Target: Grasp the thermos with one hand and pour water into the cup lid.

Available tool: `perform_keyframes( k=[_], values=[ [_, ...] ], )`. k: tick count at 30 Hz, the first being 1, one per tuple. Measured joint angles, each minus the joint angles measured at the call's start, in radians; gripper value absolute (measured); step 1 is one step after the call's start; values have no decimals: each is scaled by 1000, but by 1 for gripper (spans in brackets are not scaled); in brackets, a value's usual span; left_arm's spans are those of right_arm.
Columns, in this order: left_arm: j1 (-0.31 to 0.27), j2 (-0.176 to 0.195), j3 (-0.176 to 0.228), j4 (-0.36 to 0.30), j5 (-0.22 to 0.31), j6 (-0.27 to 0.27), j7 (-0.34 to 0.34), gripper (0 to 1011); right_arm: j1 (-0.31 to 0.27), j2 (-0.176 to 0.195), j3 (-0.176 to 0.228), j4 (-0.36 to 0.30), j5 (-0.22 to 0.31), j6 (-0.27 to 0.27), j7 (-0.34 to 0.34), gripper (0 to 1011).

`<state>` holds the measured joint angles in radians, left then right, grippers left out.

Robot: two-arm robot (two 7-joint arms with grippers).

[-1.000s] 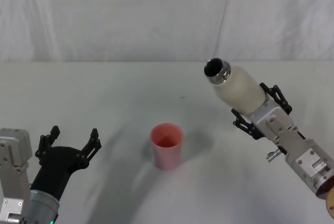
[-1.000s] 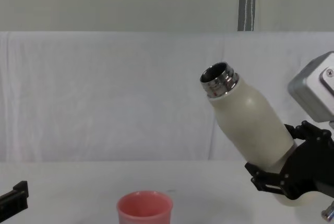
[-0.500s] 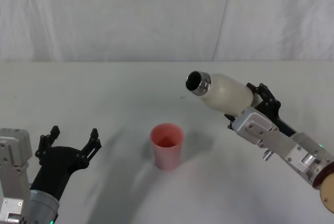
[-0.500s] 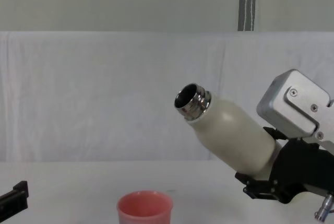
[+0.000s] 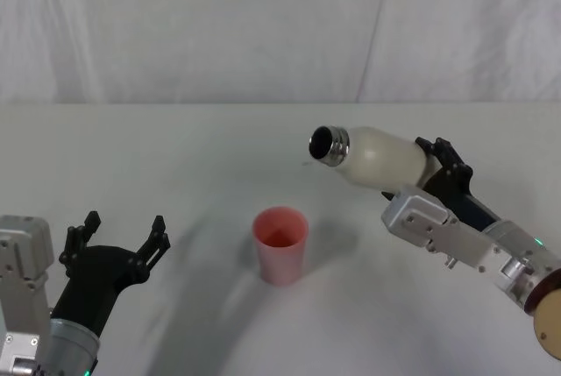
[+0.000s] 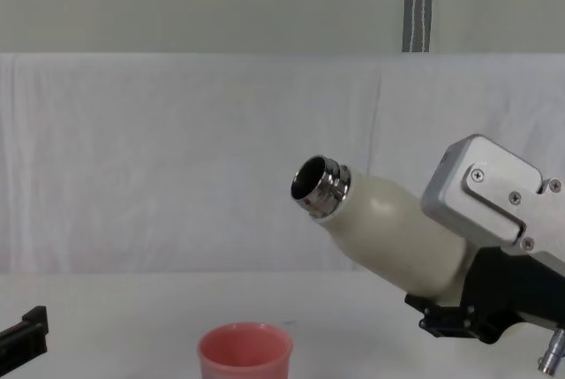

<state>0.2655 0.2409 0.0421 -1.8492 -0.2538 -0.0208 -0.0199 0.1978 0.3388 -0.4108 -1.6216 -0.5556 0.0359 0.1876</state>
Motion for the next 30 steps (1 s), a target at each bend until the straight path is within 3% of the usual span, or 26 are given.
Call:
perform_keyframes(
  k=[30],
  values=[
    [0,0,0,0,0,0,0,1001,-51,20,5,-51,-116,50,-32,951]
  ],
)
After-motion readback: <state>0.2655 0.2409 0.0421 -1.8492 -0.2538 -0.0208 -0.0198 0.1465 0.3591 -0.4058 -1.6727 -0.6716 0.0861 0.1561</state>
